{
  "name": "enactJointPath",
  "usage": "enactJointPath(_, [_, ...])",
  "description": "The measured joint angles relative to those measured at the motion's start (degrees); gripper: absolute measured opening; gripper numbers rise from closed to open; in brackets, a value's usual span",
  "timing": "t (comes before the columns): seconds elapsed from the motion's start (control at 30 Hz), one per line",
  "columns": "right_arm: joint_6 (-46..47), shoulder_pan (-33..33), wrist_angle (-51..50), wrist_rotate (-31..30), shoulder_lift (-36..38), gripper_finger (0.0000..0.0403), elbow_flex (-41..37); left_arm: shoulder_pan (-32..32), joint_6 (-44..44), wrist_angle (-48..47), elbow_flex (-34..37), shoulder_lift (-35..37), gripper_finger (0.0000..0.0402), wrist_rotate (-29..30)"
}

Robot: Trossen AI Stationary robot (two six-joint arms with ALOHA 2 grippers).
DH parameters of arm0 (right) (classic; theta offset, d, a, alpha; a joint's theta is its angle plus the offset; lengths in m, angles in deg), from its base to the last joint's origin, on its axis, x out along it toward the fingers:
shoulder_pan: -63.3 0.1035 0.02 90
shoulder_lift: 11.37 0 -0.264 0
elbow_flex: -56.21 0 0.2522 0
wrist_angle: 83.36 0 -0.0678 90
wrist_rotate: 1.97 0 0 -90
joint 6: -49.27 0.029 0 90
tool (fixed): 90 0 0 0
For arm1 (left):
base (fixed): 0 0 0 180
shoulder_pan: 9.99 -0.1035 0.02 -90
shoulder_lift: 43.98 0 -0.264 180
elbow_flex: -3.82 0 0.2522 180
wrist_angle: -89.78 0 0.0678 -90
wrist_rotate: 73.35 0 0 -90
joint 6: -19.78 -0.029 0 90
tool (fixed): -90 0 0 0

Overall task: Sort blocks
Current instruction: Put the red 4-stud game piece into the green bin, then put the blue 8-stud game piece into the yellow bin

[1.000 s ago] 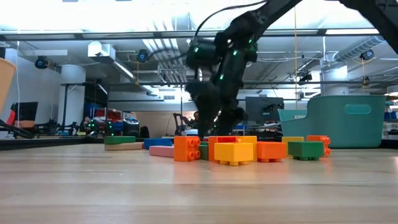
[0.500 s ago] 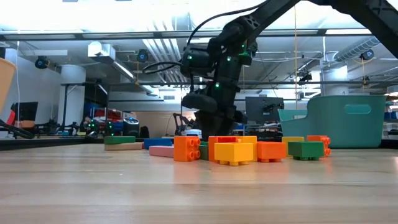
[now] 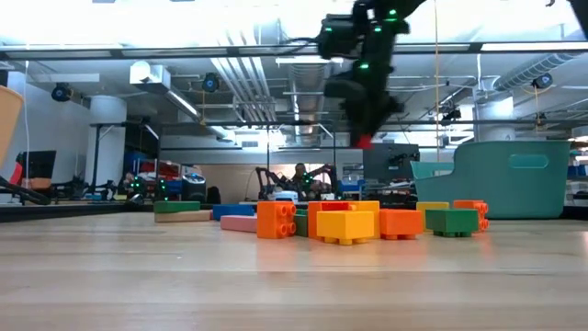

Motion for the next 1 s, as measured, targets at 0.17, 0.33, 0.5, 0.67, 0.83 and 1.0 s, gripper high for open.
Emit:
enactJointPath(0.17, [2.12, -12.2, -5.12, -2.22, 11.05, 0.013, -2.96, 0.0, 0.0, 0.09, 0.0, 0.0, 0.027, -0.09])
enactJointPath(0.33, [5.28, -23.26, -5.24, -0.81, 19.17, 0.013, -11.15, 0.0, 0.0, 0.17, 0.0, 0.0, 0.027, -0.17])
enactJointPath(0.5, [8.6, -28.58, -2.71, -0.51, 23.83, 0.013, -19.69, -0.21, 0.0, 0.19, 0.0, 0.0, 0.027, -0.2])
enactJointPath(0.67, [8.89, -28.38, -1.56, -0.7, 26.21, 0.0161, -21.5, -2.45, -0.06, 0.83, -0.49, 0.17, 0.027, -4.1])
enactJointPath(0.83, [9.94, -25.92, -0.95, -0.1, 28.87, 0.0284, -19.57, -8.27, -4.91, 6.46, -0.74, 0.26, 0.027, -11.3])
enactJointPath(1.0, [11.32, -21.08, 0.21, -1.64, 30.73, 0.0311, -19.34, -17.72, -14.28, 16.62, -0.76, -0.66, 0.027, -17.7])
